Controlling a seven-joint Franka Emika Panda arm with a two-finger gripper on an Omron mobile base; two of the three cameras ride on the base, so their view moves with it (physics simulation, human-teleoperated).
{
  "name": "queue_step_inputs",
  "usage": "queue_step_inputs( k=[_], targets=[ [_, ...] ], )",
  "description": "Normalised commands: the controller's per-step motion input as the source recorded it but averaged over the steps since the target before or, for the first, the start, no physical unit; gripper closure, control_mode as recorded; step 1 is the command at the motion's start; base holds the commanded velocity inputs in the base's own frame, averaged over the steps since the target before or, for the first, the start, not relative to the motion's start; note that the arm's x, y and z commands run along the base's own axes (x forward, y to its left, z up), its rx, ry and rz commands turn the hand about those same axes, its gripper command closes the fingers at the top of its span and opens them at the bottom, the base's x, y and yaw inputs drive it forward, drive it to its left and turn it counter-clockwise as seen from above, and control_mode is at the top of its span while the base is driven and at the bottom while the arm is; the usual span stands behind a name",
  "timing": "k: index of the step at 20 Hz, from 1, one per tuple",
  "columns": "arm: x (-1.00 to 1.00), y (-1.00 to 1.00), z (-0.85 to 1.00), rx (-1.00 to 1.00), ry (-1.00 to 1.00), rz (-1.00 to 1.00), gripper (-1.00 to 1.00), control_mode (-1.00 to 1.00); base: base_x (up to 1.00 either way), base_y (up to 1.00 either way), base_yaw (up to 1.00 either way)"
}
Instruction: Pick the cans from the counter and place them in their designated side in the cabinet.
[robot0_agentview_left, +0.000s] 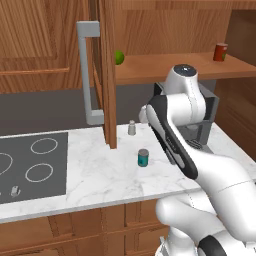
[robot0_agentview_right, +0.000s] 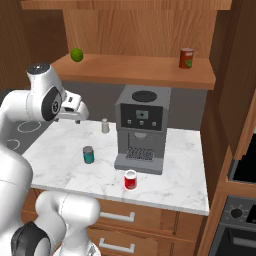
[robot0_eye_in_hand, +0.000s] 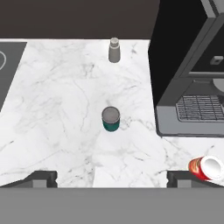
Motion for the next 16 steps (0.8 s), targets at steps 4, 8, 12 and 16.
queue_step_inputs(
  k=[4, 8, 12, 16],
  targets=[
    [0.06, 0.0, 0.0, 0.0, 0.01, 0.0, -1.0, -1.0, 0.0, 0.0, 0.0],
    [0.13, 0.0, -0.02, 0.0, 0.0, 0.0, -1.0, -1.0, 0.0, 0.0, 0.0],
    [0.16, 0.01, -0.03, 0.0, 0.0, 0.0, -1.0, -1.0, 0.0, 0.0, 0.0],
    [0.1, 0.06, -0.03, 0.0, 0.0, 0.01, -1.0, -1.0, 0.0, 0.0, 0.0]
  ],
)
